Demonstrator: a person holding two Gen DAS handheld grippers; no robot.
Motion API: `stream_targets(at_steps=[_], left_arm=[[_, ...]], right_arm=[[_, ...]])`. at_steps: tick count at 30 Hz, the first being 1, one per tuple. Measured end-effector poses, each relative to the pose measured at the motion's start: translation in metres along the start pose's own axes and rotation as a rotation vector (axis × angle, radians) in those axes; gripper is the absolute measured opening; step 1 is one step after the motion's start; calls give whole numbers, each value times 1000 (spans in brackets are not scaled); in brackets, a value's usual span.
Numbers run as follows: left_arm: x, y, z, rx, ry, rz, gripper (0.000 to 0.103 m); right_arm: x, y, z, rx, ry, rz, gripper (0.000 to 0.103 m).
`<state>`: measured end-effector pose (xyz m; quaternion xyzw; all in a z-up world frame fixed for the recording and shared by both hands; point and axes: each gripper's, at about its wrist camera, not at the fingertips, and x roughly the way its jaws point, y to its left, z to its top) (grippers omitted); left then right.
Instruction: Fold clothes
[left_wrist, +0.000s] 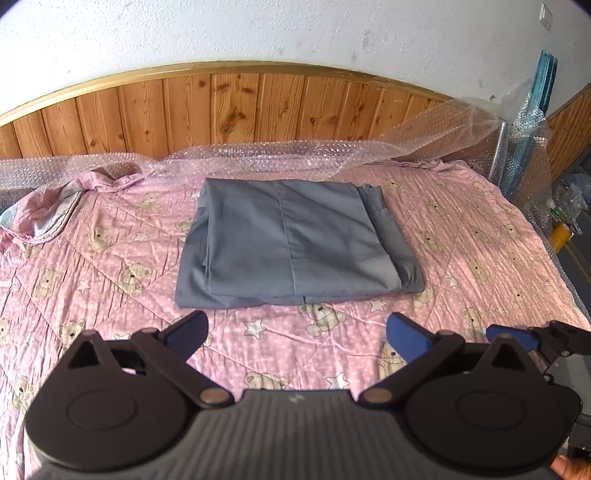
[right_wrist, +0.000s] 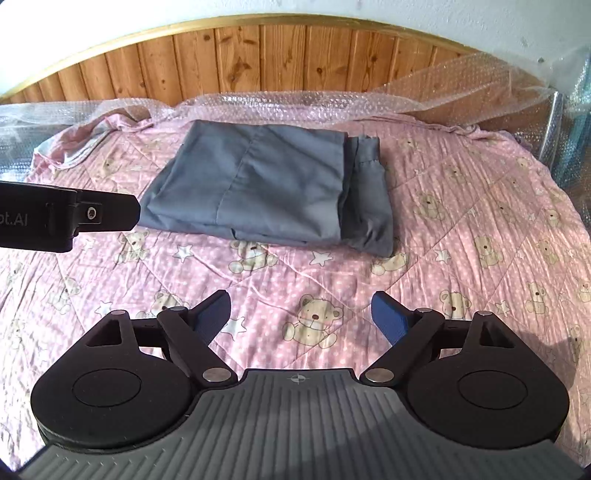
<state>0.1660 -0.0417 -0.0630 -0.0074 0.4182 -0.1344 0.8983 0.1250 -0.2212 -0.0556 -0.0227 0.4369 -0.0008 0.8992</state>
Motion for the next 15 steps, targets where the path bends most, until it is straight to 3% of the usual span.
stream_targets(at_steps=[8,15], left_arm=[[-22,3,-10,4,-39,31,103],[-29,10,-19,-75,-41,-9,103]], right_arm=[[-14,6,-1,-7,-8,-23,86],[-18,7,-2,-3,-8,-34,86]])
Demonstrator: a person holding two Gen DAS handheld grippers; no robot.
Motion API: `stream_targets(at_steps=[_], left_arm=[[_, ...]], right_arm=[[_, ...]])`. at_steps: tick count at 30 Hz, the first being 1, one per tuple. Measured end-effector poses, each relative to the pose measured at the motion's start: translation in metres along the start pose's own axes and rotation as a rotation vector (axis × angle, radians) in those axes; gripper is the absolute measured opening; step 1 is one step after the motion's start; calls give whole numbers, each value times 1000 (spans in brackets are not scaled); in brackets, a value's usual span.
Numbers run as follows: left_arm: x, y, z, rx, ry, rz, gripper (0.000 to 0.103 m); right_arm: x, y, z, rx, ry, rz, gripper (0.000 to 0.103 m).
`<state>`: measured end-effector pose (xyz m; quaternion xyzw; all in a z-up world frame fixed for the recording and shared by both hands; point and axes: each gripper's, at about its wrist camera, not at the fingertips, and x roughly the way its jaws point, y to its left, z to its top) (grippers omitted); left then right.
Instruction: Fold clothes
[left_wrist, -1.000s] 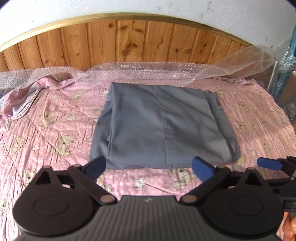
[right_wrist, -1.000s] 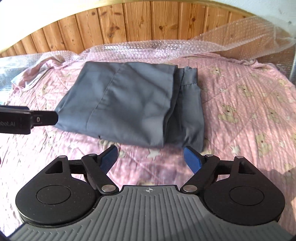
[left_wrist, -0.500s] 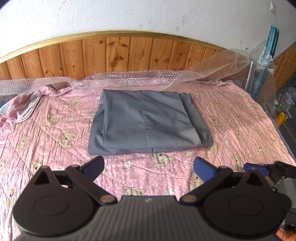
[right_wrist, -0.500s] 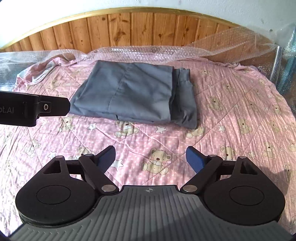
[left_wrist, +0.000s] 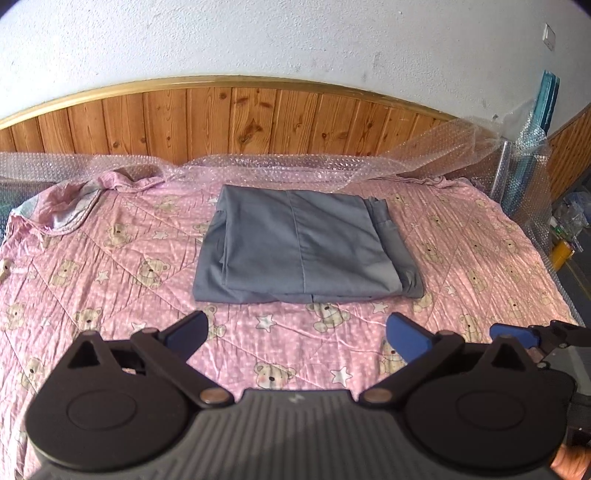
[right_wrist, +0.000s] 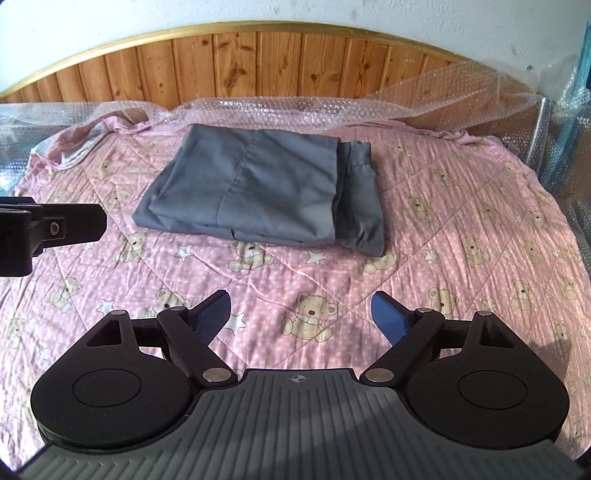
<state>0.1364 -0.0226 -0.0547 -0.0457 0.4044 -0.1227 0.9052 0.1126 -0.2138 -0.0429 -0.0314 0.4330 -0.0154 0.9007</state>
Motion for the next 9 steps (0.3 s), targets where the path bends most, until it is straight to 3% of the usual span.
stream_targets(at_steps=[9], left_arm=[[-4,-8,-10,-30,-18,-28,103]], right_arm=[[-1,-6,-3,12,3,-2,86]])
